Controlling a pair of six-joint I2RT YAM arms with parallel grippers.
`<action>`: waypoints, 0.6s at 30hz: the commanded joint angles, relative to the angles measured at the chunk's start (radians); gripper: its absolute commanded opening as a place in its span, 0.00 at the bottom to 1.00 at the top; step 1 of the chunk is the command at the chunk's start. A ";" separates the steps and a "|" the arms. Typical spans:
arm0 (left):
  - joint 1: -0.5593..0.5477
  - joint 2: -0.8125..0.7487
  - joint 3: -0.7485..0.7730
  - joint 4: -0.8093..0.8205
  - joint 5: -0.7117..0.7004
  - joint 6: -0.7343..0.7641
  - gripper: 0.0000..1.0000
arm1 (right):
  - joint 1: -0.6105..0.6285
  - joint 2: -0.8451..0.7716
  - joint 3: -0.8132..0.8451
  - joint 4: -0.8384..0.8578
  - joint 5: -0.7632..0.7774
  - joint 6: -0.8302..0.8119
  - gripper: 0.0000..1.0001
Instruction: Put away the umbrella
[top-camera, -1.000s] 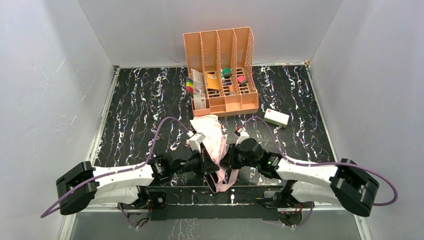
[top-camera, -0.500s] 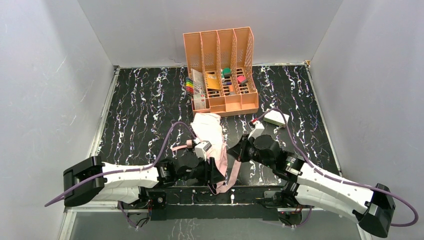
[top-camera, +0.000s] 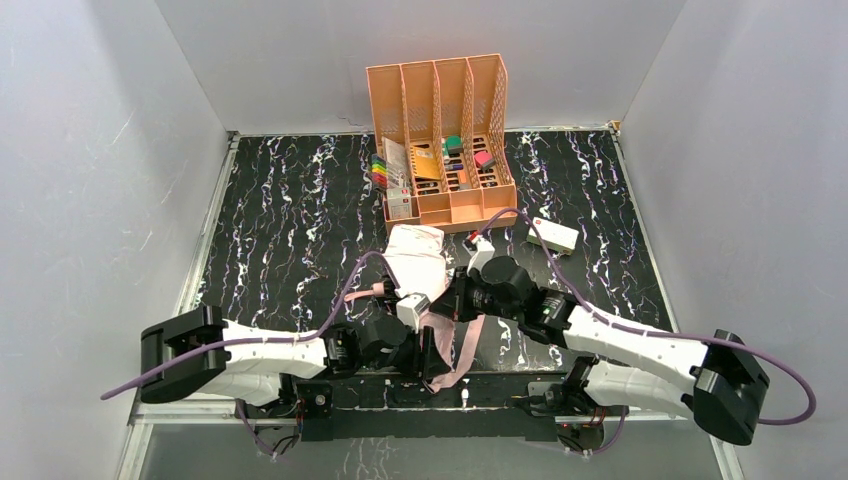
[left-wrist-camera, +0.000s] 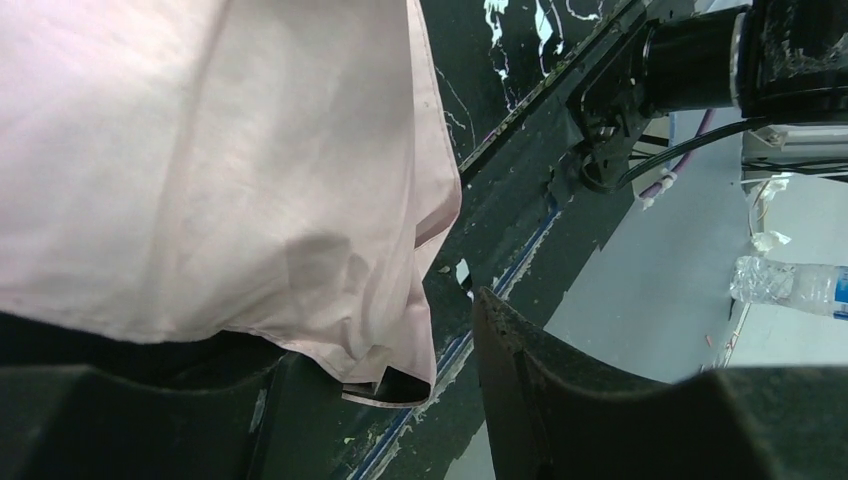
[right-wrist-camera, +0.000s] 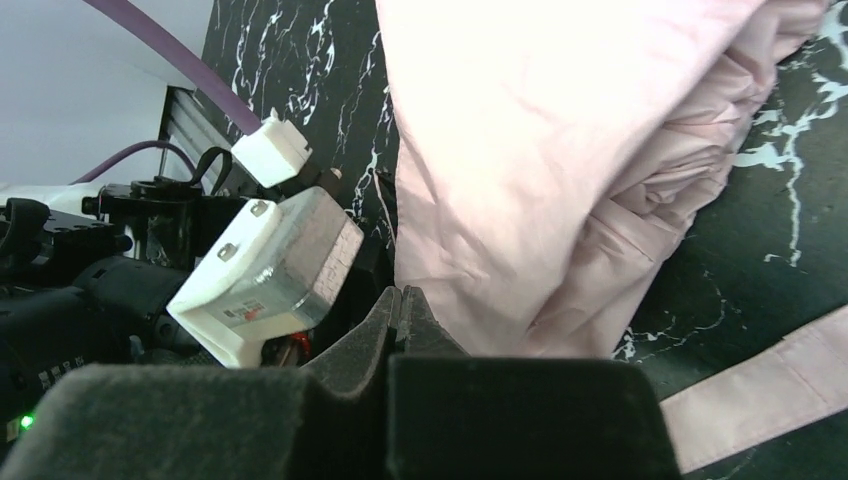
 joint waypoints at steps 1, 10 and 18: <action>-0.020 0.017 0.006 0.004 -0.016 0.014 0.46 | -0.002 0.042 0.023 0.118 -0.062 0.028 0.00; -0.037 0.054 0.008 0.013 -0.011 0.012 0.45 | -0.002 0.190 -0.032 0.221 -0.138 0.058 0.00; -0.044 0.040 0.002 0.006 -0.028 0.011 0.46 | -0.002 0.246 -0.121 0.196 -0.027 0.084 0.00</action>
